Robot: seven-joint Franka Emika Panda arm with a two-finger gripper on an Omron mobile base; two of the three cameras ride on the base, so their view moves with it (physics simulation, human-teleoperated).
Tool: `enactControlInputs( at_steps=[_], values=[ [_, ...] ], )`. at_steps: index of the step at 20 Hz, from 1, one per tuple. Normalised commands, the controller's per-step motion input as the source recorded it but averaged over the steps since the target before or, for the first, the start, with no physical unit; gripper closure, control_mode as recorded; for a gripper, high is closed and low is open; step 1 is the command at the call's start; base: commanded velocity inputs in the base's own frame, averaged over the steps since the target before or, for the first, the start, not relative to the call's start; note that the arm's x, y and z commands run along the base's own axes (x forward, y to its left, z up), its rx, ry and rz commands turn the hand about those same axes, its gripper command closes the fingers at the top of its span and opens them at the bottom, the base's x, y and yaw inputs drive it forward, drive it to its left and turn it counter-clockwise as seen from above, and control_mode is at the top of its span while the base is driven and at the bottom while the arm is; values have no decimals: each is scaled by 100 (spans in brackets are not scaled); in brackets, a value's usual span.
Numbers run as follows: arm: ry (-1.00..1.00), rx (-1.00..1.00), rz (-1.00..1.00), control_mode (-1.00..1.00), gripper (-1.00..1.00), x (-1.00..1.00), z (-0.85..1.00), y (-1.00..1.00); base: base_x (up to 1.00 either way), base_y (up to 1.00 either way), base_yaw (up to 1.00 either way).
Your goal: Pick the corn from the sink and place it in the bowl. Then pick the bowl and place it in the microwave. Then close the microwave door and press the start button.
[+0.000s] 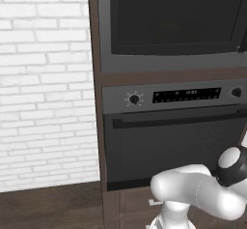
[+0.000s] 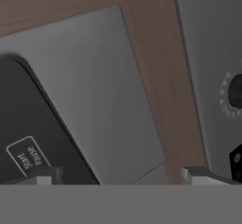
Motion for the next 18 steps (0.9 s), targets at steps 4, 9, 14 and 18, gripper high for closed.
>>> enactControlInputs(
  at_steps=[4, 9, 14, 18],
  values=[
    [3, 0, 0, -100, -100, 36, -1, -4, 0, 0, 0],
    [0, 0, 0, -100, -100, 26, -9, -10, 0, 0, 0],
    [0, 0, 0, -100, -100, 12, -20, -9, 0, 0, 0],
    [0, 0, 0, -100, -100, 0, -36, 0, 0, 0, 0]
  ],
)
